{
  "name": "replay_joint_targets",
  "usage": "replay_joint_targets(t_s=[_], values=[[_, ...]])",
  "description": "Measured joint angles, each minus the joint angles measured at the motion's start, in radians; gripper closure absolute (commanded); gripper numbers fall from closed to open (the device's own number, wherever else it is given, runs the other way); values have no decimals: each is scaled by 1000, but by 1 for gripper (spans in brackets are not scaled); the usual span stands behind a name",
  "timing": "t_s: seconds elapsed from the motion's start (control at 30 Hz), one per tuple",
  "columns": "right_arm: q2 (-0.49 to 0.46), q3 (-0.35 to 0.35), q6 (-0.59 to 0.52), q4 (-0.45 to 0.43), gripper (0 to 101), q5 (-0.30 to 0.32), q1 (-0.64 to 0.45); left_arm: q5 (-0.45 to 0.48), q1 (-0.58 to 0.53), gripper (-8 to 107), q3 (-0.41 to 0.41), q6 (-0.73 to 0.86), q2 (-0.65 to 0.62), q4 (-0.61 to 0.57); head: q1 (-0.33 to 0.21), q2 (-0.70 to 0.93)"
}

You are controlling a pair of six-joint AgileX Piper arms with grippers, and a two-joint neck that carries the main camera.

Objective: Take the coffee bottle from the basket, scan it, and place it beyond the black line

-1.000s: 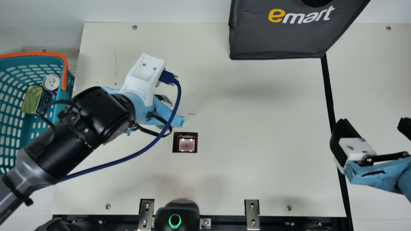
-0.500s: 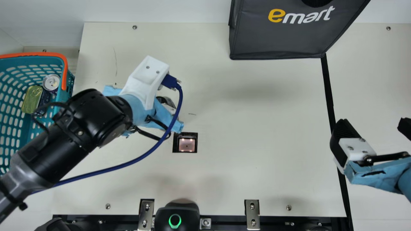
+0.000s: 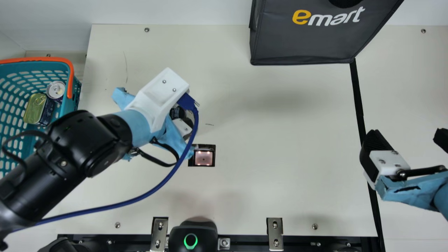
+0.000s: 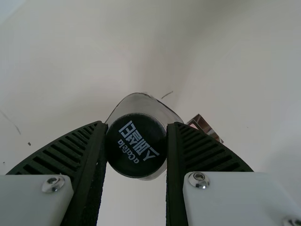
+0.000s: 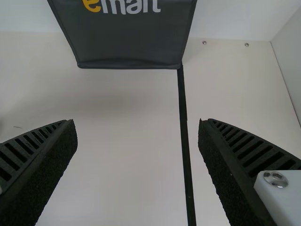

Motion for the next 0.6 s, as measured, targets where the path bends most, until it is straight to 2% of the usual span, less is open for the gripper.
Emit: replay_joint_targets(t_s=[0.6], values=[[0,0,0,0,10,0,0,30,-78,89,34,98,-85,-68,-2,0]])
